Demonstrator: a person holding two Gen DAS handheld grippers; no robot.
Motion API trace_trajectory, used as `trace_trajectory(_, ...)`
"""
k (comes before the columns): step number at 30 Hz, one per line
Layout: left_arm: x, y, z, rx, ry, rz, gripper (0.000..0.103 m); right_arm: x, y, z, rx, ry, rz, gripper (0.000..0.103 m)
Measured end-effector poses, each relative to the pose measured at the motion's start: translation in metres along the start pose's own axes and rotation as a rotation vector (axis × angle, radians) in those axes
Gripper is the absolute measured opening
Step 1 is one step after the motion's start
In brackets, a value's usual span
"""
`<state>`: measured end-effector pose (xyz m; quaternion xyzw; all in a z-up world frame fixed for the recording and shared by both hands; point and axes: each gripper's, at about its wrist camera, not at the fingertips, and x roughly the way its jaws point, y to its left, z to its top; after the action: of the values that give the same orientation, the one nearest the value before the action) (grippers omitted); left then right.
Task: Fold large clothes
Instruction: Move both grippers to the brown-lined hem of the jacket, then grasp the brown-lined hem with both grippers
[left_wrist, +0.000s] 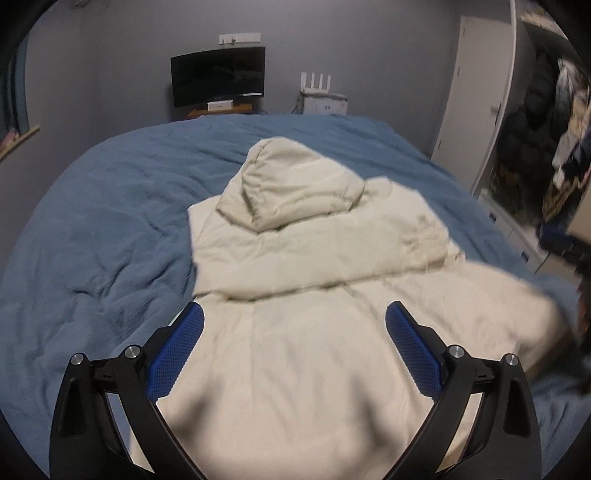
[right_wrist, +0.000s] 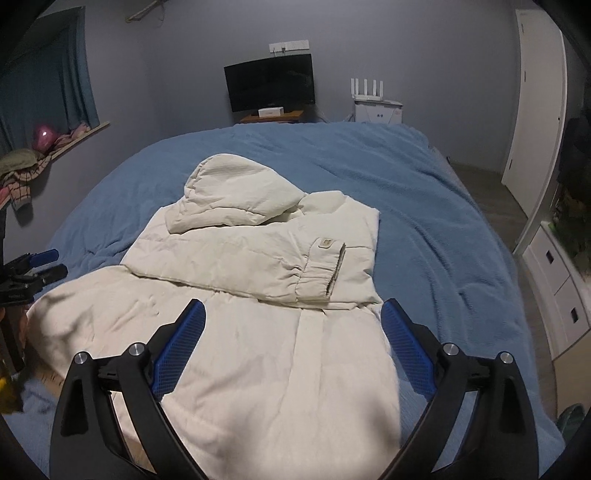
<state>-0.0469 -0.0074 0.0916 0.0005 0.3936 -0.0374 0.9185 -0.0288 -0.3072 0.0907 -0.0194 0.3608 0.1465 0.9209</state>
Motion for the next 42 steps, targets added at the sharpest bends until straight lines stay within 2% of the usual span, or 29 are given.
trace_trajectory(4, -0.022, 0.006, -0.022, 0.034, 0.020, 0.021, 0.095, -0.023, -0.001, -0.008, -0.041, -0.004, -0.009, 0.092)
trace_trajectory(8, -0.042, 0.026, -0.043, 0.021, 0.044, 0.052, 0.095, -0.044, -0.012, -0.027, -0.063, 0.013, -0.038, 0.092)
trace_trajectory(14, -0.071, 0.062, -0.071, -0.041, 0.075, 0.093, 0.095, -0.057, -0.039, -0.067, 0.004, 0.133, -0.014, 0.092)
trace_trajectory(17, -0.078, 0.070, -0.081, -0.099, 0.094, 0.036, 0.095, -0.063, -0.043, -0.083, 0.006, 0.164, -0.004, 0.092)
trace_trajectory(20, -0.080, 0.067, -0.087, -0.097, 0.117, 0.003, 0.095, -0.063, -0.042, -0.093, 0.017, 0.180, 0.027, 0.092)
trace_trajectory(22, -0.081, 0.065, -0.088, -0.095, 0.117, -0.012, 0.091, -0.060, -0.039, -0.098, 0.019, 0.190, 0.067, 0.092)
trace_trajectory(26, -0.082, 0.071, -0.089, -0.149, 0.126, -0.048, 0.085, -0.054, -0.041, -0.102, 0.024, 0.210, 0.056, 0.092)
trace_trajectory(29, -0.081, 0.073, -0.091, -0.162, 0.138, -0.083, 0.076, -0.050, -0.045, -0.105, 0.047, 0.232, 0.083, 0.091)
trace_trajectory(30, -0.080, 0.072, -0.091, -0.159, 0.144, -0.089, 0.071, -0.050, -0.045, -0.107, 0.047, 0.235, 0.093, 0.087)
trace_trajectory(31, -0.078, 0.069, -0.093, -0.151, 0.155, -0.094, 0.070, -0.050, -0.045, -0.108, 0.049, 0.238, 0.107, 0.079)
trace_trajectory(34, -0.076, 0.063, -0.097, -0.120, 0.175, -0.068, 0.068, -0.049, -0.044, -0.111, 0.063, 0.257, 0.152, 0.069)
trace_trajectory(39, -0.075, 0.066, -0.103, -0.129, 0.209, -0.093, 0.061, -0.044, -0.042, -0.115, 0.054, 0.319, 0.151, 0.065)
trace_trajectory(42, -0.067, 0.073, -0.107, -0.182, 0.218, -0.134, 0.060, -0.037, -0.041, -0.113, 0.056, 0.328, 0.180, 0.065)
